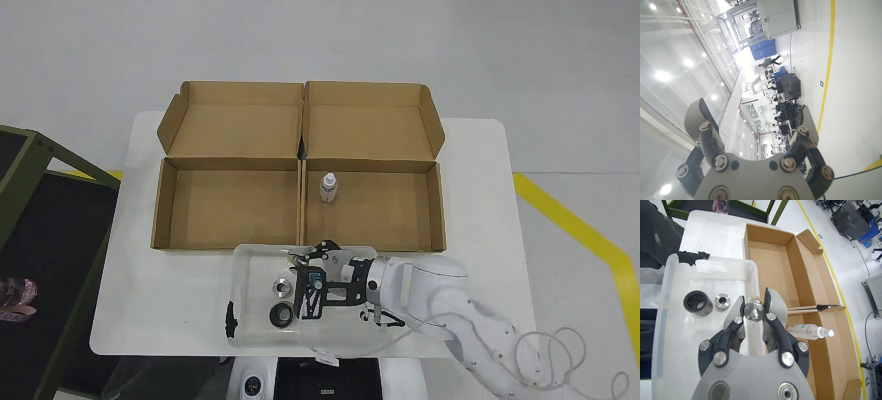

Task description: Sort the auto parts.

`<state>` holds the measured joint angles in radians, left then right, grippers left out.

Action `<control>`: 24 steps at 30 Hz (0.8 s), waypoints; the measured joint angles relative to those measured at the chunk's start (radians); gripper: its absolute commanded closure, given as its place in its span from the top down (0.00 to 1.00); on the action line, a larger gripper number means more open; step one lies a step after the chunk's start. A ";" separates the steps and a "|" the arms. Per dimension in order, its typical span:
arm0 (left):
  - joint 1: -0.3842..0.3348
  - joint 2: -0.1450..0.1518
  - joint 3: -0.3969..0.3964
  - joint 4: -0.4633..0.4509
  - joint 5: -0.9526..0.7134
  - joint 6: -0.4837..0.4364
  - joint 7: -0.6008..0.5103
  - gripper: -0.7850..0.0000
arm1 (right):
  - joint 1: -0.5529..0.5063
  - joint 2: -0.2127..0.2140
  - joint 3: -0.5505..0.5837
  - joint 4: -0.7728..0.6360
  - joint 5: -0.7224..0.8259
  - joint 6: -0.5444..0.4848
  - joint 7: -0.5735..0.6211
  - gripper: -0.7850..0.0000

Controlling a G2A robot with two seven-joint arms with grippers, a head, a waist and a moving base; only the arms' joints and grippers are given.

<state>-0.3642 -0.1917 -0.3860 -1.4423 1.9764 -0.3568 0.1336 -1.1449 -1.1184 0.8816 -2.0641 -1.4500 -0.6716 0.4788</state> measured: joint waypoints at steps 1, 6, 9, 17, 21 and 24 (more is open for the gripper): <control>0.000 0.000 0.000 0.000 0.000 0.000 0.000 1.00 | 0.001 0.000 0.006 0.001 0.004 0.002 -0.002 0.00; 0.000 0.000 0.000 0.000 0.000 0.000 0.000 1.00 | 0.002 0.000 0.030 -0.001 0.023 0.014 -0.013 0.00; 0.000 0.000 0.000 0.000 0.000 0.000 0.000 1.00 | 0.004 0.001 0.044 0.004 0.038 0.017 -0.017 0.00; 0.000 0.000 0.000 0.000 0.000 0.000 0.000 1.00 | 0.041 0.000 0.086 0.084 0.103 -0.010 -0.052 0.00; 0.000 0.000 0.000 0.000 0.000 0.000 0.000 1.00 | 0.063 -0.001 0.111 0.141 0.131 -0.012 -0.065 0.00; 0.000 0.000 0.000 0.000 0.000 0.000 0.000 1.00 | 0.080 -0.001 0.124 0.181 0.159 -0.020 -0.055 0.00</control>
<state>-0.3642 -0.1916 -0.3860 -1.4423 1.9764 -0.3568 0.1336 -1.0651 -1.1193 1.0055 -1.8834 -1.2905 -0.6920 0.4234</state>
